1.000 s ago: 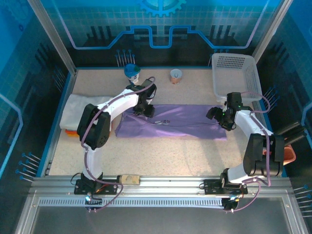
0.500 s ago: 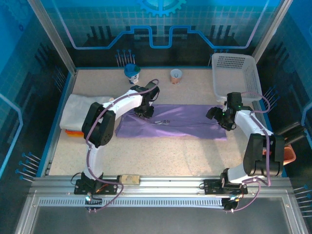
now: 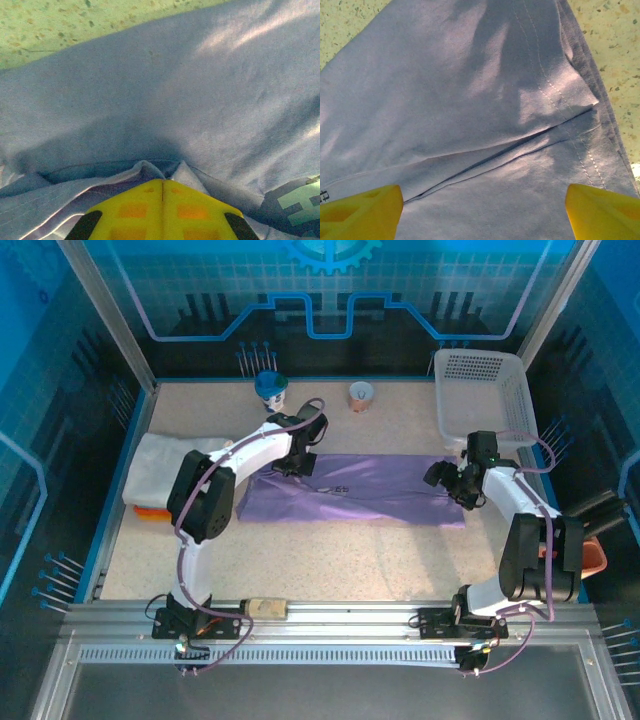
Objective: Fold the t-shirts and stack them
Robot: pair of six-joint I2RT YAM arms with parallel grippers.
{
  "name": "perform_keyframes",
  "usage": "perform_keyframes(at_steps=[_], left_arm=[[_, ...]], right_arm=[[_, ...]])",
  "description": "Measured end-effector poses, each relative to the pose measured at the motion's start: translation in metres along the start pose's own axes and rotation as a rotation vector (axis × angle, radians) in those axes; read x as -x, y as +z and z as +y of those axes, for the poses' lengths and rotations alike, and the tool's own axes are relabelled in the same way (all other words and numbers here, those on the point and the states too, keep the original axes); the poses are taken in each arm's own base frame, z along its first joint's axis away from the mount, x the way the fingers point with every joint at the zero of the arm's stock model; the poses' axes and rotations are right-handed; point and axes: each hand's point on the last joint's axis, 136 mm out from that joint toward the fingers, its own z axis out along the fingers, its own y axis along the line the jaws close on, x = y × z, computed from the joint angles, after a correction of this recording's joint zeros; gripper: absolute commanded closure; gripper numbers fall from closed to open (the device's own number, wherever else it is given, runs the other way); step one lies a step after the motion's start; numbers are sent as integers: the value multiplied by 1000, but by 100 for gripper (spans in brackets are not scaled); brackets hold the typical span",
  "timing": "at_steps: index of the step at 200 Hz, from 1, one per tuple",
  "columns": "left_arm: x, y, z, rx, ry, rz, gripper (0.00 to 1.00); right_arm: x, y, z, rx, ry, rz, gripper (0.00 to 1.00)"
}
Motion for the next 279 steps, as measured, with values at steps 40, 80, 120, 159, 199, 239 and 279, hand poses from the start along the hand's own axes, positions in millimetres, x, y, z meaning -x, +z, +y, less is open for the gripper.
perform_keyframes(at_steps=[40, 80, 120, 159, 199, 239, 279], left_arm=[[14, -14, 6, 25, -39, -69, 100], [34, -25, 9, 46, -46, -129, 100], [47, -17, 9, 78, 11, -157, 64], [43, -1, 14, 128, 22, -119, 46], [21, -6, 23, 141, -39, -75, 52], [-29, -4, 25, 82, -106, 25, 51], [-83, 24, 28, 67, -141, 176, 51]], right_arm=[[1, 0, -1, 0, 5, -1, 15], [2, -1, -2, 1, 10, -4, 15], [-5, 0, -5, 3, 12, 8, 15], [-10, 1, -5, 7, 6, 23, 15], [-14, 2, 4, -20, -77, 17, 19], [5, 10, 44, -28, -203, 1, 21], [16, 52, 60, -80, -256, 67, 25]])
